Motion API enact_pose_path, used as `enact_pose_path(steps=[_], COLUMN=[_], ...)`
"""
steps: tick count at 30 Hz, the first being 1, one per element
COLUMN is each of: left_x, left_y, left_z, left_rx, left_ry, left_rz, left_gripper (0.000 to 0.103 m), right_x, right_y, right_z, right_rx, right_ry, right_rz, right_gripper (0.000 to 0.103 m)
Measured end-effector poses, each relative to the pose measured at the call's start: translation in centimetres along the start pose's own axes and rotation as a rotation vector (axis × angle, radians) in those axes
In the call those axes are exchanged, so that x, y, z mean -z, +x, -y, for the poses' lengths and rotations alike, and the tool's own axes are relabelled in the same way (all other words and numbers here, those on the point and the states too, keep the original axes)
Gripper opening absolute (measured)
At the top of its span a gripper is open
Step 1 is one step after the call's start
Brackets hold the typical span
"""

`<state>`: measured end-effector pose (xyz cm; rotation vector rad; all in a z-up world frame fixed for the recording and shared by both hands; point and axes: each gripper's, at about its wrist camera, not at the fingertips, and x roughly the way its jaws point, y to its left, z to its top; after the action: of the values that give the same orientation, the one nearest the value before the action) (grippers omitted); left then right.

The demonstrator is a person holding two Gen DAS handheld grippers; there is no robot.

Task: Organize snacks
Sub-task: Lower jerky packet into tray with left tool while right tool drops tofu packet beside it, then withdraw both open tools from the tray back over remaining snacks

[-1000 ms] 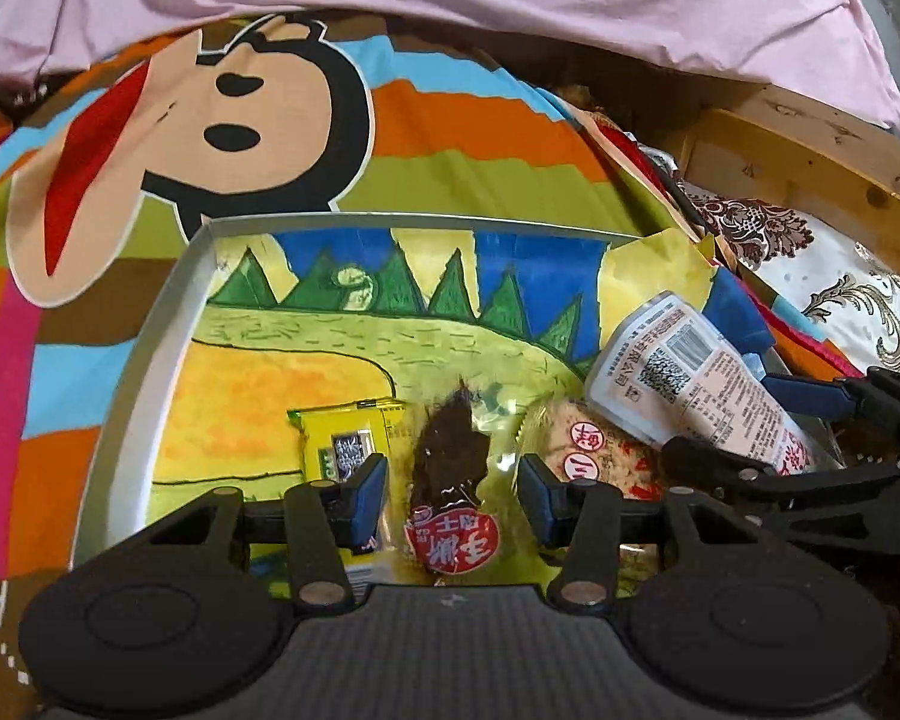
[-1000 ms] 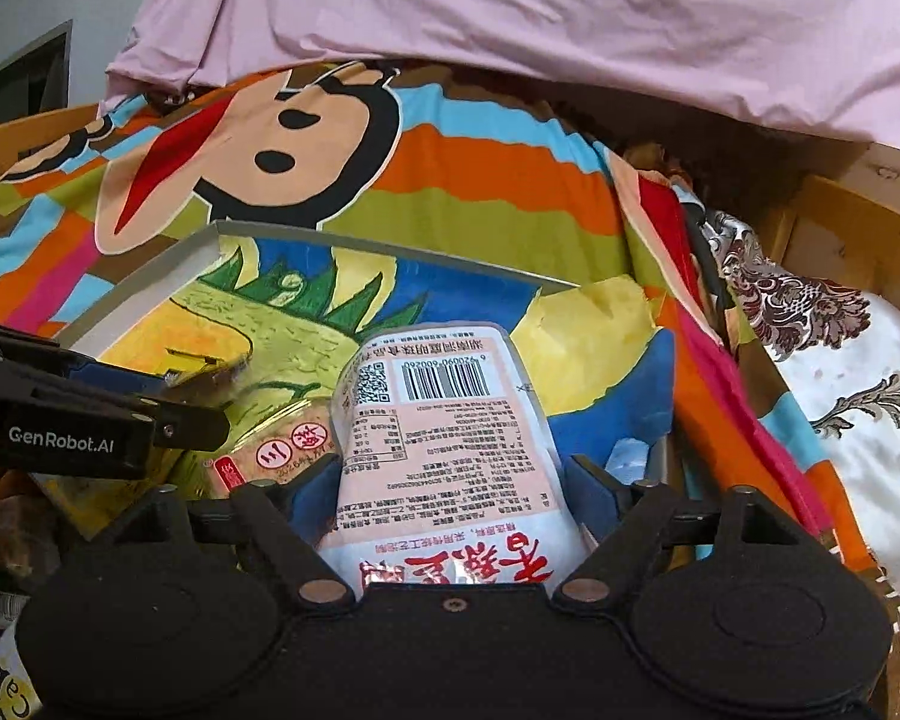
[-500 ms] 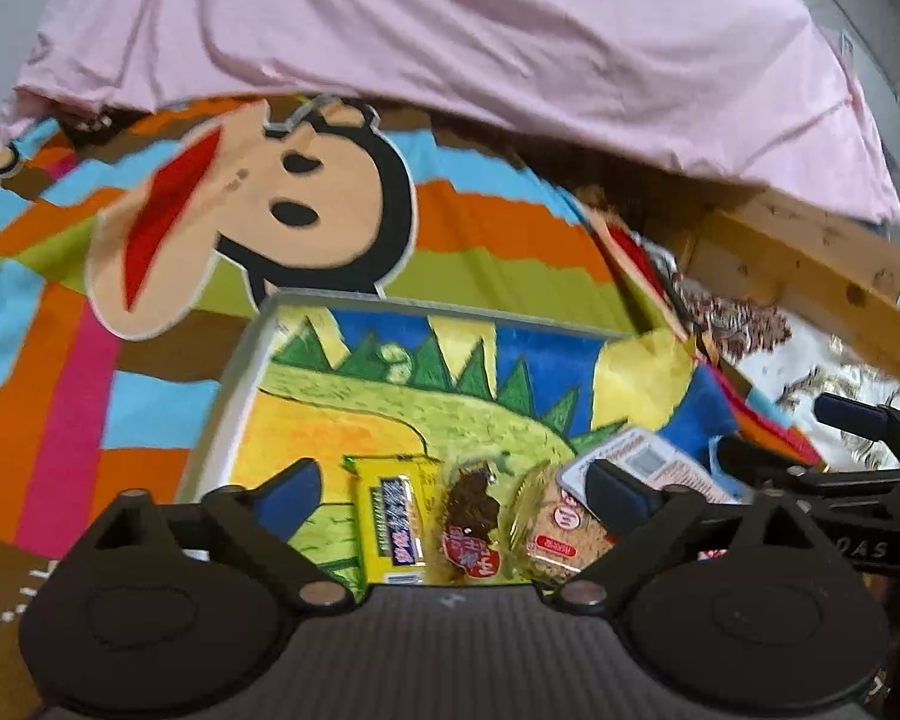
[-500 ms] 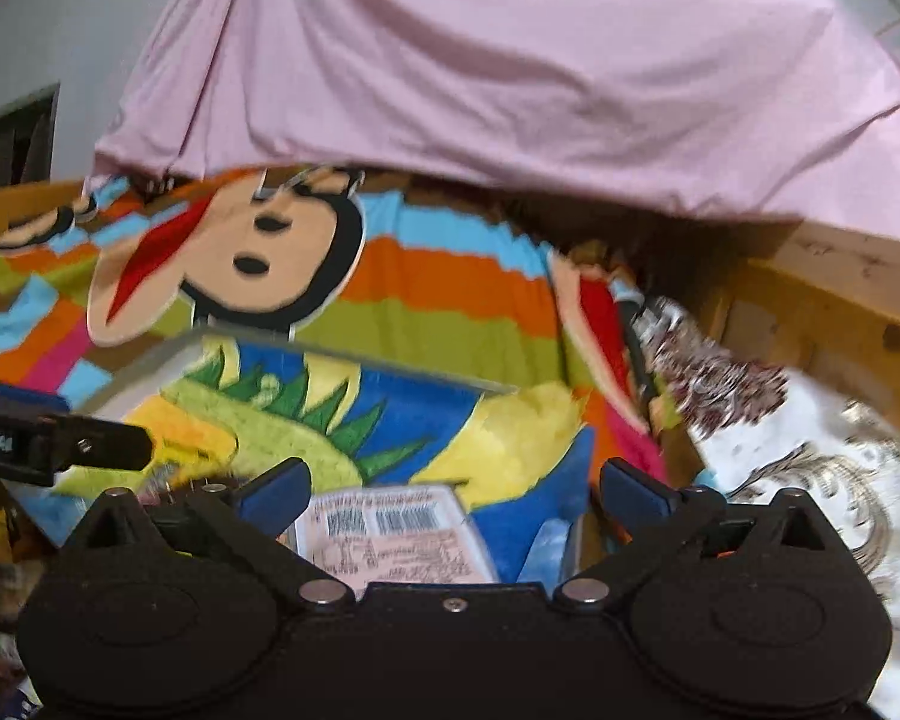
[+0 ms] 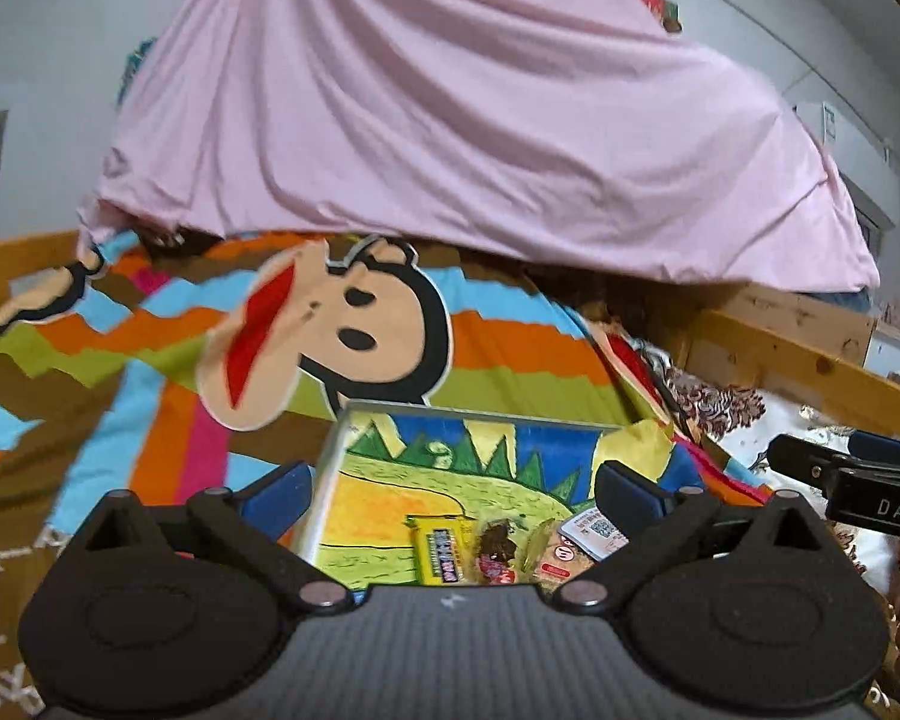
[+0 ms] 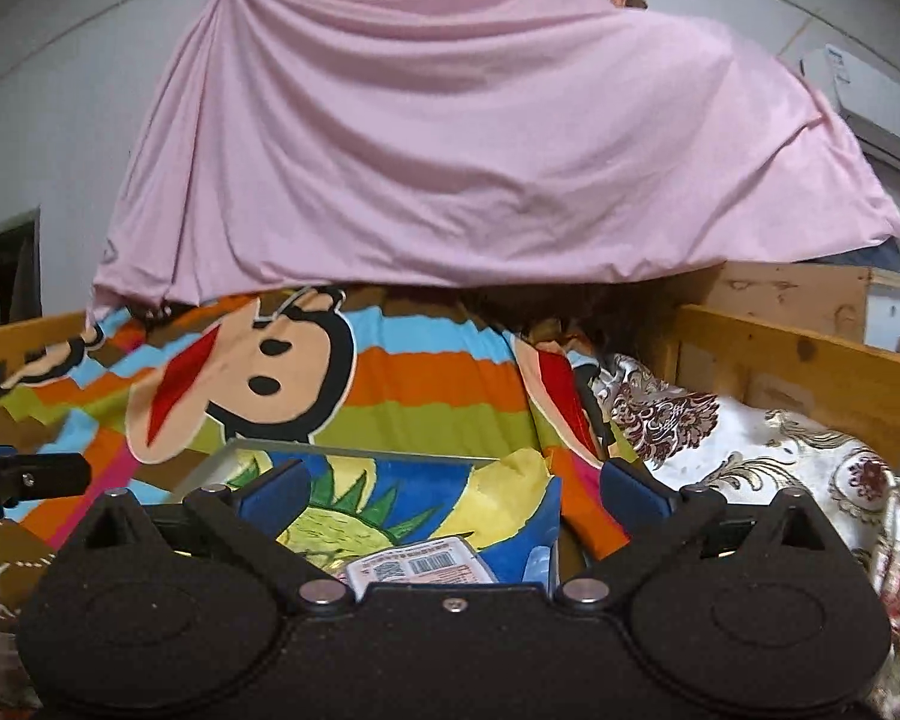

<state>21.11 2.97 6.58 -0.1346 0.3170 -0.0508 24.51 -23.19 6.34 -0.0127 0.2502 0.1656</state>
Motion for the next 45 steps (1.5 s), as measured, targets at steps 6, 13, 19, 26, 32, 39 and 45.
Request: enact_pose_path(steps=[6,13,19,26,32,39,45], left_x=[0.8,1.4,2.4,5.2,7.5,8.8,9.6], left_y=[-4.3,-8.4,-11.9,-13.7,-14.3,-13.7,-13.3], left_z=[-0.9,-1.5,-1.2,-1.6,-2.1,-2.1,-2.1], left_rx=[-0.046,-0.104,-0.112,-0.123,-0.127,-0.144,-0.159], left_ry=[0.013,0.019,0.023,0.037,0.014,0.034,0.041], left_rz=[0.015,-0.004,-0.01,-0.077,-0.13,-0.219,-0.259], left_gripper=[0.103,0.103,0.103,0.103,0.103,0.103,0.103], right_x=[0.6,1.5,1.9,3.8,5.4,7.7,9.0], right_y=[-4.4,-9.5,-13.2,-16.1,-17.3,-16.4,-15.6], right_z=[-1.0,-2.9,-4.3,-6.5,-7.6,-8.8,-9.3], right_rx=[0.003,-0.028,-0.057,-0.082,-0.081,-0.098,-0.107], right_ry=[0.01,-0.021,-0.016,-0.045,-0.054,-0.086,-0.091], right_rz=[0.023,0.025,0.0,-0.075,-0.128,-0.242,-0.312], right_gripper=[0.102,0.102,0.102,0.102,0.102,0.102,0.102])
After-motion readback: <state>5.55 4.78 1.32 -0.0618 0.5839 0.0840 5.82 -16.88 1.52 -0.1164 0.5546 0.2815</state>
